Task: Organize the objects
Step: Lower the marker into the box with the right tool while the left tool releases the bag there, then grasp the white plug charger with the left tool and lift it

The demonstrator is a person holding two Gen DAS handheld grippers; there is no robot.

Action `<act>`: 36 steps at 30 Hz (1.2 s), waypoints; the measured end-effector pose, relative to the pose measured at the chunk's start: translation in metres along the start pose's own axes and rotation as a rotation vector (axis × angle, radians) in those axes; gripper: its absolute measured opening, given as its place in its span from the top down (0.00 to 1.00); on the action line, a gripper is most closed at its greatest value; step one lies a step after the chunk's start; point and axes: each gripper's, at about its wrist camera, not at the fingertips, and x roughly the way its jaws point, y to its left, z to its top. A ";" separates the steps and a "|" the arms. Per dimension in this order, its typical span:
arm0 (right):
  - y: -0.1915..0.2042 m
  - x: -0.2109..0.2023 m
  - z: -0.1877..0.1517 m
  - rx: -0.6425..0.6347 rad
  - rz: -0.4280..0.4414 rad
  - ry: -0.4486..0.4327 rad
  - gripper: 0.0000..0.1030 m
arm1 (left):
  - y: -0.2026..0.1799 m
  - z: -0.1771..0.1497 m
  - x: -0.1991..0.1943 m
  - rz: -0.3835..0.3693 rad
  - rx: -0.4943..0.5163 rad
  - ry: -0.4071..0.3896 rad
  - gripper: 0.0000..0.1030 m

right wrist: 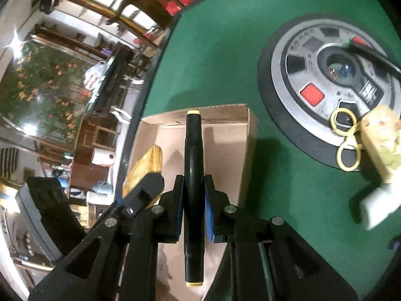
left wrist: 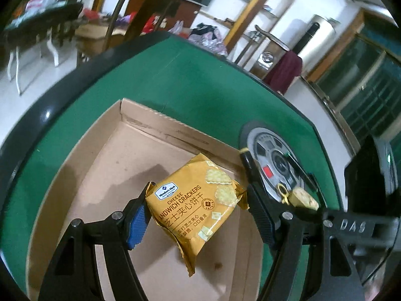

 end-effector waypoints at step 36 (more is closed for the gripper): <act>-0.094 -0.273 -0.078 -0.117 -0.655 -0.714 0.00 | -0.146 -0.099 -0.053 -0.155 0.297 -0.031 0.07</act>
